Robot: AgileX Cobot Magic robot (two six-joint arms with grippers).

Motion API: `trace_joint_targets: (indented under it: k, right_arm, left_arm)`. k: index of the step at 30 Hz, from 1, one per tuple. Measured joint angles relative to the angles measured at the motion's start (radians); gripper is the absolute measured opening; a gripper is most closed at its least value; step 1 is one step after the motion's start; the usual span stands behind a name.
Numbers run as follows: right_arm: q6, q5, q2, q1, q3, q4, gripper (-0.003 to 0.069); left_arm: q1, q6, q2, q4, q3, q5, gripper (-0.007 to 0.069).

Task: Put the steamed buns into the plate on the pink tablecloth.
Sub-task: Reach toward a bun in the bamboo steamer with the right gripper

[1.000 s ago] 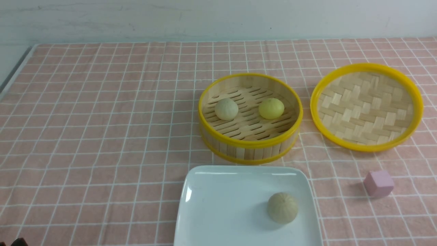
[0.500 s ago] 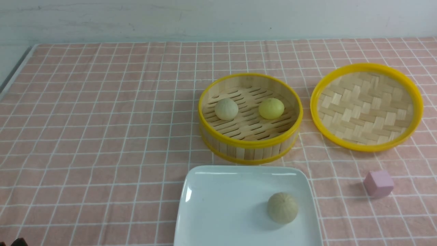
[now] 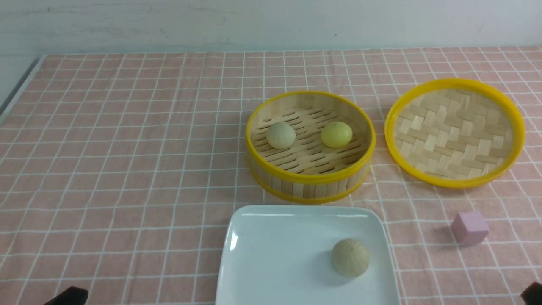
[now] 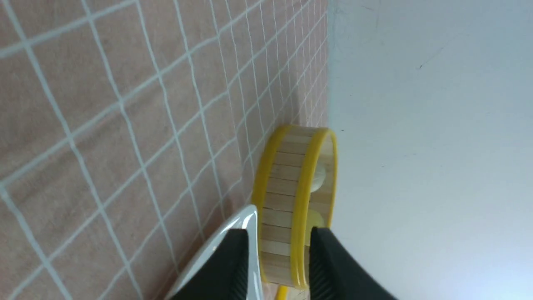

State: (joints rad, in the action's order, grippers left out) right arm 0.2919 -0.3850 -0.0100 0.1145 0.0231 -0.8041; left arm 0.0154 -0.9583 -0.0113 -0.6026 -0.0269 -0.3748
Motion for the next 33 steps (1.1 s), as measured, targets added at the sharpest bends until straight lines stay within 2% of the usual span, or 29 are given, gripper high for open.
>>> trace_joint_targets:
  k: [5, 8, 10, 11, 13, 14, 15, 17, 19, 22, 26, 30, 32, 33]
  right_arm:
    - [0.001, 0.014, 0.000, 0.000, 0.000, -0.040, 0.0237]
    - [-0.007, 0.018, 0.000, 0.000, -0.004, -0.042, 0.0215]
    - [-0.077, 0.021, 0.000, 0.000, -0.049, -0.029, 0.0156]
    - [-0.086, 0.022, 0.000, 0.000, -0.062, -0.025, 0.0143]
    - [-0.202, 0.026, 0.028, 0.000, -0.174, 0.013, 0.0035]
    - [-0.210, 0.026, 0.033, 0.000, -0.174, 0.017, 0.0027]
    - [-0.266, 0.009, 0.083, 0.000, -0.248, 0.065, -0.0008]
    - [-0.304, -0.055, 0.172, 0.000, -0.319, 0.127, -0.0010]
    - [-0.313, -0.105, 0.226, 0.000, -0.363, 0.173, -0.0010]
    - [-0.306, -0.327, 0.453, 0.000, -0.486, 0.311, -0.0010]
    - [-0.292, -0.549, 0.715, 0.000, -0.612, 0.451, -0.0010]
    - [-0.321, -0.615, 0.901, 0.000, -0.671, 0.458, -0.0008]
    - [-0.382, -0.614, 0.971, 0.000, -0.685, 0.389, -0.0008]
    - [-0.486, -0.613, 1.039, 0.000, -0.694, 0.295, -0.0006]
  left_arm:
    - [0.000, -0.016, 0.000, -0.002, -0.001, 0.037, 0.0239]
    - [0.000, 0.031, 0.000, -0.004, 0.001, 0.080, 0.0227]
    - [0.000, 0.189, 0.000, -0.004, 0.056, 0.087, 0.0204]
    - [0.000, 0.204, 0.000, -0.004, 0.073, 0.087, 0.0204]
    - [0.000, 0.423, 0.018, -0.004, 0.213, 0.058, 0.0165]
    - [0.000, 0.437, 0.023, -0.004, 0.224, 0.058, 0.0165]
    - [0.000, 0.560, 0.091, -0.005, 0.321, -0.014, 0.0128]
    - [0.000, 0.651, 0.195, -0.002, 0.402, -0.106, 0.0094]
    - [0.000, 0.690, 0.279, 0.006, 0.454, -0.207, 0.0065]
    - [0.000, 0.750, 0.524, 0.054, 0.558, -0.436, 0.0016]
    - [0.000, 0.847, 0.799, 0.116, 0.669, -0.617, 0.0007]
    - [0.000, 0.940, 0.969, 0.123, 0.730, -0.644, 0.0009]
    - [0.000, 0.964, 1.012, 0.115, 0.742, -0.636, 0.0012]
    - [0.000, 0.988, 1.038, 0.104, 0.747, -0.621, 0.0015]
